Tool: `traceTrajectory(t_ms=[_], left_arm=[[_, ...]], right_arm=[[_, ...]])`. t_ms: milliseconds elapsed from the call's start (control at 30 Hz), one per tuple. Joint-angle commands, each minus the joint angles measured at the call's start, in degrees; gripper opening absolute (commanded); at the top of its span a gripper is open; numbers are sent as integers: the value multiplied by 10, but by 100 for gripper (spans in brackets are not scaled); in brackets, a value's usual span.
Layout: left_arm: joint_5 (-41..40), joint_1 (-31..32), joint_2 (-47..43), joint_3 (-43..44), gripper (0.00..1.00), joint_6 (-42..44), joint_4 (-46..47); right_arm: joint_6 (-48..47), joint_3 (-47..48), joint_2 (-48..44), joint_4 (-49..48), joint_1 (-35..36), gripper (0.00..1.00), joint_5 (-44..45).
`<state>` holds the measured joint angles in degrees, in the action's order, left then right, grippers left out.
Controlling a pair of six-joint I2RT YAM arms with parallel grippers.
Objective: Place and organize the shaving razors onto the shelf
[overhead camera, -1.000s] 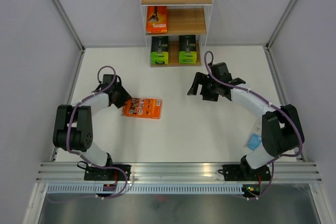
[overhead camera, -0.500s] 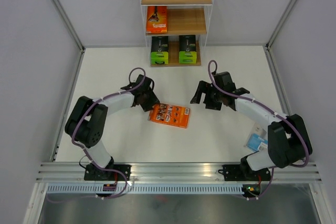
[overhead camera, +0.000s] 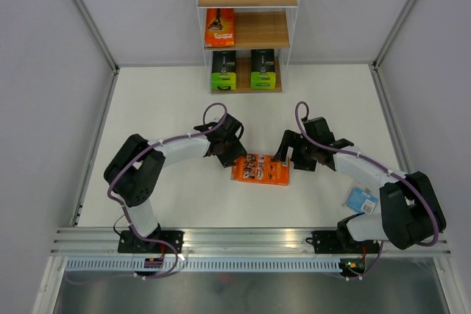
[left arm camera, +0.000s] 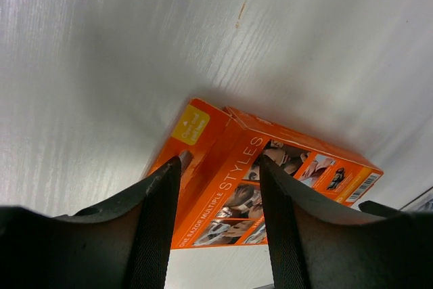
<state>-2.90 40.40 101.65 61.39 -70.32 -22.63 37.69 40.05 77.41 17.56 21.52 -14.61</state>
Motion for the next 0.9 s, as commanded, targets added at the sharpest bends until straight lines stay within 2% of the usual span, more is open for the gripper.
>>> traceTrajectory(t_ms=[0,200,400,633,867], left_arm=[[-15,-1,-28,1,56,44,-31],[-40,-1,-102,-63,59,127,-18],[-33,-11,-164,-150,57,176,72],[-7,-11,-108,-105,50,274,85],[-20,-8,-66,-60,47,303,49]], right_arm=[[-12,1,0,-28,0,98,14],[-19,-3,37,-44,-1,96,-6],[-30,5,42,-46,-1,94,-1],[-40,16,52,-40,-1,93,5],[-44,23,51,-31,-1,92,16]])
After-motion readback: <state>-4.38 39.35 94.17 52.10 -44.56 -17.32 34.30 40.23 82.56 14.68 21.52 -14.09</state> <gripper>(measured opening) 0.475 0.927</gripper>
